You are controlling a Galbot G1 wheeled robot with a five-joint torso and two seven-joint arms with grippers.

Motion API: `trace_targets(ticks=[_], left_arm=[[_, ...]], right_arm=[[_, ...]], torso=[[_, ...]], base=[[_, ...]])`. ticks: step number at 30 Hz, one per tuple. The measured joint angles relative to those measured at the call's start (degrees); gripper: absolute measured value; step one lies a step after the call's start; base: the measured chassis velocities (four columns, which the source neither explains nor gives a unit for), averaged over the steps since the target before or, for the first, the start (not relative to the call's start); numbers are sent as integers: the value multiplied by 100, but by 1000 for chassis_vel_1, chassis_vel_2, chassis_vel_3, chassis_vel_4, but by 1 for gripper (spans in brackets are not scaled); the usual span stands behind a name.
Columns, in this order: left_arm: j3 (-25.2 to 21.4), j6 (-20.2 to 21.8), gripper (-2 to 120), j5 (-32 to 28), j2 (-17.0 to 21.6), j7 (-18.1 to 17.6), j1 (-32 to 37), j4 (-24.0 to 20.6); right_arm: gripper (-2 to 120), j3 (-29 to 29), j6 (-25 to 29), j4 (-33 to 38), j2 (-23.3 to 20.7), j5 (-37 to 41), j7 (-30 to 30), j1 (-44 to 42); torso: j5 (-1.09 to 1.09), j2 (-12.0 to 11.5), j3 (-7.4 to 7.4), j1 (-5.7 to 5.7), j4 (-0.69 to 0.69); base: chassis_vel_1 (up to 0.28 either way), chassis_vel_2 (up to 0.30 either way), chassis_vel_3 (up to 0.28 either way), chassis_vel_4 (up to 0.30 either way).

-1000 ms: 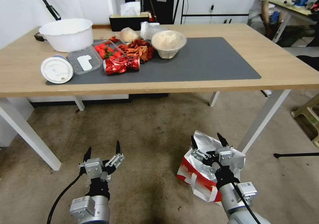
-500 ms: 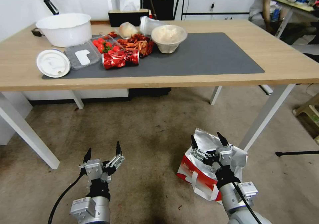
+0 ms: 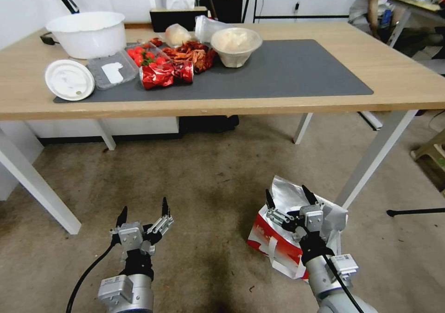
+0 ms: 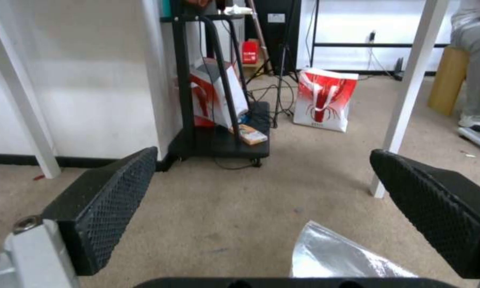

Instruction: Pick up the food delivery bag from the floor and place it on the table.

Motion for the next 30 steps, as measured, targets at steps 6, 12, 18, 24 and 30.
trace_targets(ticks=[6, 12, 18, 24, 30], left_arm=[[2, -6, 100, -1, 16, -1, 11, -12], [4, -12, 100, -1, 25, 0, 25, -39], [4, -28, 100, 0, 28, 0, 20, -39], [1, -29, 100, 0, 38, -6, 9, -31], [5, -30, 100, -1, 31, -8, 5, -20]], right_arm=[[100, -2, 4, 0, 13, -10, -2, -2], [100, 1, 16, 0, 16, -14, -7, -14], [100, 1, 21, 0, 24, -17, -11, -17], [100, -3, 25, 0, 34, -24, -13, -25], [100, 2, 30, 0, 21, -25, -13, -30]], torso=[[0, -137, -100, -36, 0], [0, -252, -187, -63, 0], [0, -379, -296, -82, 0], [0, -528, -410, -117, 0], [-1, -634, -506, -127, 0]], base=[[0, 0, 0, 0], [0, 0, 0, 0], [0, 0, 0, 0], [0, 0, 0, 0], [0, 0, 0, 0]])
